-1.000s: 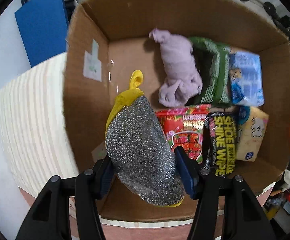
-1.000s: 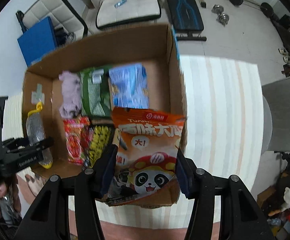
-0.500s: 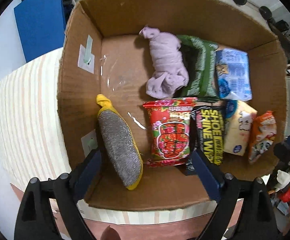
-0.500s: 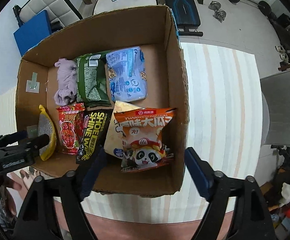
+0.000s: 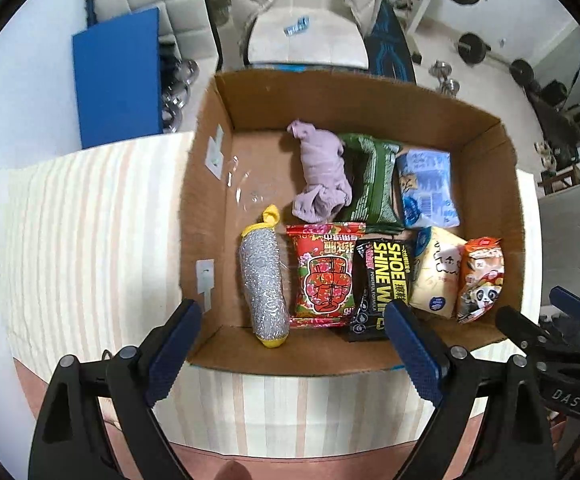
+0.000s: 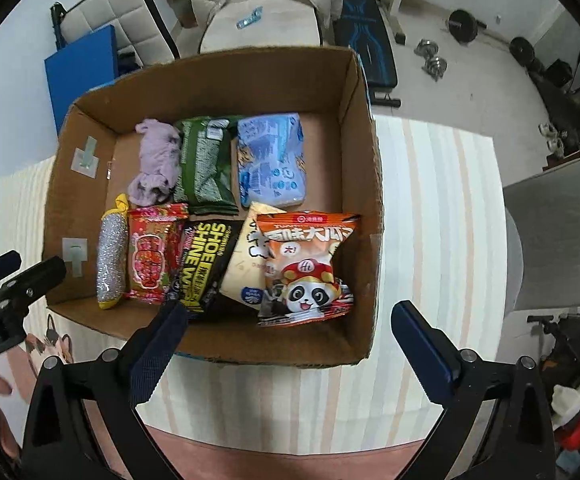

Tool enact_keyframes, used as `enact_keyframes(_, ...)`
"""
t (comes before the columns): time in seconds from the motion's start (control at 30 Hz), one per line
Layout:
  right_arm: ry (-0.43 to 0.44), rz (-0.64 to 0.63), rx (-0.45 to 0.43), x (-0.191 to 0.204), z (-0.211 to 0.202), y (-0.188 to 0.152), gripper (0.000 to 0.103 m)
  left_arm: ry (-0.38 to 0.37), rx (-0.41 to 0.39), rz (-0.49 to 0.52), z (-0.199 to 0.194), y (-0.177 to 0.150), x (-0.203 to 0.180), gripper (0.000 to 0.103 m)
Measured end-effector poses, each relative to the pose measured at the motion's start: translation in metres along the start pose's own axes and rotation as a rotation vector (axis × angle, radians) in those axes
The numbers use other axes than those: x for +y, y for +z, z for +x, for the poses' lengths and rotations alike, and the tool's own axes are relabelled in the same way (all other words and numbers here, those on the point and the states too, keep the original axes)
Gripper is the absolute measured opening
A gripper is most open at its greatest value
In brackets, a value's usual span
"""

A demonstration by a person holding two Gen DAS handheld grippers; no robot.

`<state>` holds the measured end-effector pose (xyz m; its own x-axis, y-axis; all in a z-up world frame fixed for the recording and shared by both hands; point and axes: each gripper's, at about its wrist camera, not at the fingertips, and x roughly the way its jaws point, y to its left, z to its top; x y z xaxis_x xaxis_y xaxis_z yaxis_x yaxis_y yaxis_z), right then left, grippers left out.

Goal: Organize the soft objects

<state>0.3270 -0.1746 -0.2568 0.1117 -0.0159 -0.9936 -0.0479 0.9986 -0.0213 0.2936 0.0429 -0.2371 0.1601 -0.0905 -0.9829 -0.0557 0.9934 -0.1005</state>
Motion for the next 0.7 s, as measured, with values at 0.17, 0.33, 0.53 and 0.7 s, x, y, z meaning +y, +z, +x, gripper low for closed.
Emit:
enact_keyframes(0.17,0.007,-0.009,-0.033,0.01,-0.011,-0.012,0.103,0.007,-0.062,-0.007,-0.012,-0.011,-0.006,0.093)
enact_keyframes(0.33,0.005,0.001,-0.058,0.012,-0.019,-0.022,0.103,0.007,-0.086,-0.015,-0.023,-0.018,-0.008,0.093)
enact_keyframes(0.53,0.012,0.012,-0.105,0.009,-0.046,-0.035,0.103,0.016,-0.142,-0.003,-0.047,-0.028,-0.016,0.093)
enact_keyframes(0.7,0.017,0.008,-0.191,0.007,-0.092,-0.061,0.103,-0.001,-0.21,0.005,-0.087,-0.057,-0.024,0.093)
